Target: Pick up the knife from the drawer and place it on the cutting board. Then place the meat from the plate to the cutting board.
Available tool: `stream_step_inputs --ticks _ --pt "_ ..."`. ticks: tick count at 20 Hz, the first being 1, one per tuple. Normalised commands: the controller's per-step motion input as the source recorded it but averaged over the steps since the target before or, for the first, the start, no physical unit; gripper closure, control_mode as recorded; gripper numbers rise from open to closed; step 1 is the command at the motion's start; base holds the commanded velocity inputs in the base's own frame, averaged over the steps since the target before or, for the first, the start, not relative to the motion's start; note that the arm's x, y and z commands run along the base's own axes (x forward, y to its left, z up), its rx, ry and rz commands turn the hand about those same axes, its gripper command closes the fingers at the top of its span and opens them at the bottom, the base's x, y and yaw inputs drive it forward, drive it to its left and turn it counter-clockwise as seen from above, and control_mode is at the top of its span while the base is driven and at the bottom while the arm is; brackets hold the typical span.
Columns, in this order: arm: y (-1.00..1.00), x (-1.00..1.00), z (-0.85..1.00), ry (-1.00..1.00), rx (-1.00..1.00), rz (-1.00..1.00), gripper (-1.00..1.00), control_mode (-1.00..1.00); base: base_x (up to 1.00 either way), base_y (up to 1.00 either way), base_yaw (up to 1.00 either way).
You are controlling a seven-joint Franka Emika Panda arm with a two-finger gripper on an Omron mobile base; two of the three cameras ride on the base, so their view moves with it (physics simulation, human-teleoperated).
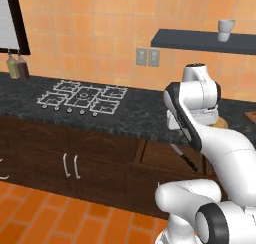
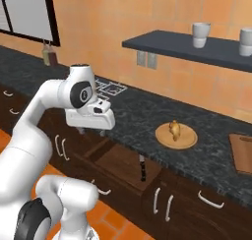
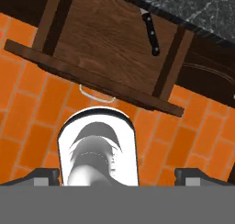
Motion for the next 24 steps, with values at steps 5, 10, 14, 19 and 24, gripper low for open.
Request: stream_step_inputs --ticks 5,10,14,19,24 --pt "0.00 0.00 0.00 0.00 0.00 0.00 -1.00 1.00 -0.43 -0.89 0.41" --pt "0.00 0.00 0.00 0.00 0.00 0.00 -1.00 1.00 -0.09 -0.79 0.31" --pt "0.00 0.00 0.00 0.00 0.00 0.00 -1.00 1.00 0.03 -0.63 0.27" --pt "0.00 0.00 0.00 0.00 0.00 0.00 -1.00 1.00 0.10 -0.64 0.24" --pt "0.00 0.00 0.00 0.00 0.00 0.00 -1.00 1.00 0.21 -0.63 0.21"
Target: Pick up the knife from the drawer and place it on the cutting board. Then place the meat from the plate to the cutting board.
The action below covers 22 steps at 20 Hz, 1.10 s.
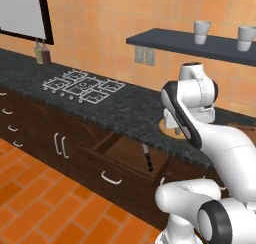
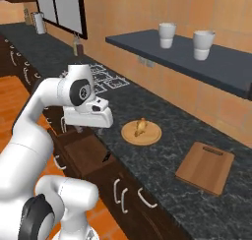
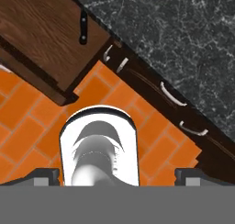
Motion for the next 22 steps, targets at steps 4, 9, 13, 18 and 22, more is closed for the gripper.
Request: stream_step_inputs --ticks 4,9,13,18,22 --pt "0.00 0.00 0.00 0.00 0.00 0.00 -1.00 1.00 0.07 -0.67 0.17" --pt "0.00 0.00 0.00 0.00 0.00 0.00 -1.00 1.00 0.12 -0.54 0.07" --pt "0.00 0.00 0.00 0.00 0.00 0.00 -1.00 1.00 0.13 -0.28 0.00" --pt "0.00 0.00 0.00 0.00 0.00 0.00 -1.00 1.00 0.00 -0.06 0.00" --pt "0.16 0.00 -0.28 0.04 0.11 0.01 -1.00 -1.00 -0.03 0.04 0.00"
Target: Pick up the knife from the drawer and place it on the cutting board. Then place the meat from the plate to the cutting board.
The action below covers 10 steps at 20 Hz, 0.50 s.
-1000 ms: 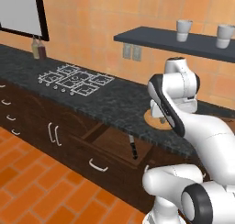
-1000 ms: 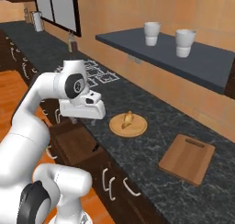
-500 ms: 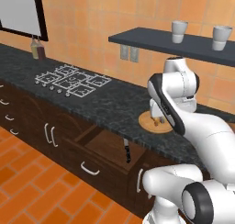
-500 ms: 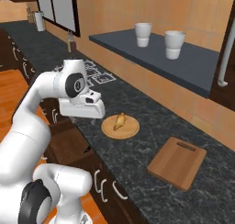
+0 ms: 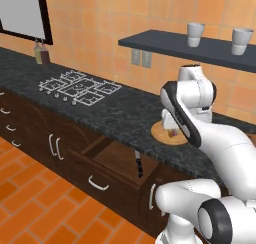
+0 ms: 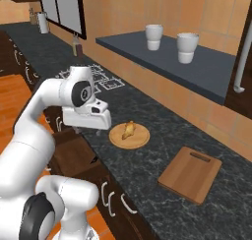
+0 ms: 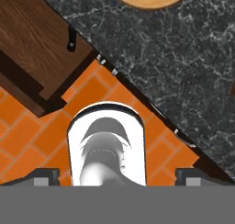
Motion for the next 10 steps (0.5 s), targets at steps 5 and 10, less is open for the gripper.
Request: stream_step_inputs --ticks 5,10 --pt "0.94 0.46 -0.83 0.16 0.23 0.09 -1.00 -1.00 0.00 0.00 0.00" --pt "0.96 0.81 -0.81 0.16 0.02 0.02 -1.00 -1.00 0.00 0.00 0.00"
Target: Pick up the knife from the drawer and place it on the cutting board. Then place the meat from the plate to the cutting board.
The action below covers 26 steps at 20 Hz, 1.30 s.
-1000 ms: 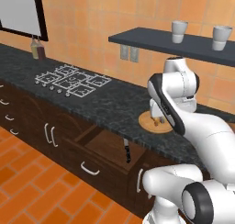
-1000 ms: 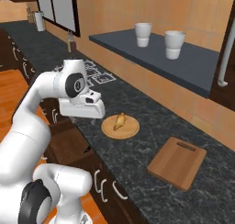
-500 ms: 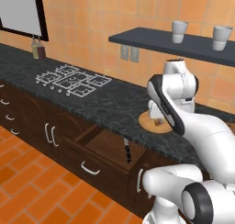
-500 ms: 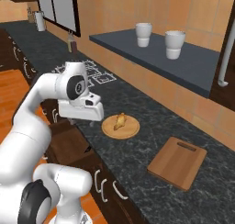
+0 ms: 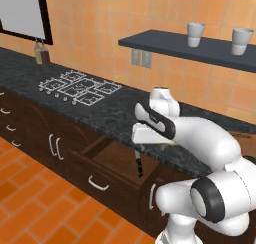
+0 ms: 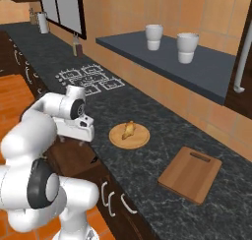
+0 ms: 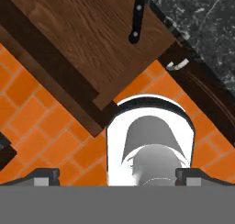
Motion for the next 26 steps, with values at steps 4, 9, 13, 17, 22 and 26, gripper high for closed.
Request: stream_step_inputs --ticks 4,9,13,17,22,26 --pt "0.49 0.57 -0.88 0.07 0.02 0.00 -1.00 -1.00 0.00 0.00 0.00" --pt "0.11 0.22 -0.72 0.00 0.06 0.00 -1.00 -1.00 0.00 0.00 0.00" --pt "0.25 0.03 -0.69 0.00 0.13 0.00 -1.00 -1.00 0.00 0.00 0.00" --pt "0.23 0.01 -0.56 0.00 0.08 -0.04 -1.00 -1.00 0.00 0.00 0.00" --pt "0.40 -0.15 -0.49 0.00 0.10 -0.04 -1.00 -1.00 0.00 0.00 0.00" --pt "0.56 -0.29 -0.39 0.00 0.07 -0.05 -1.00 -1.00 0.00 0.00 0.00"
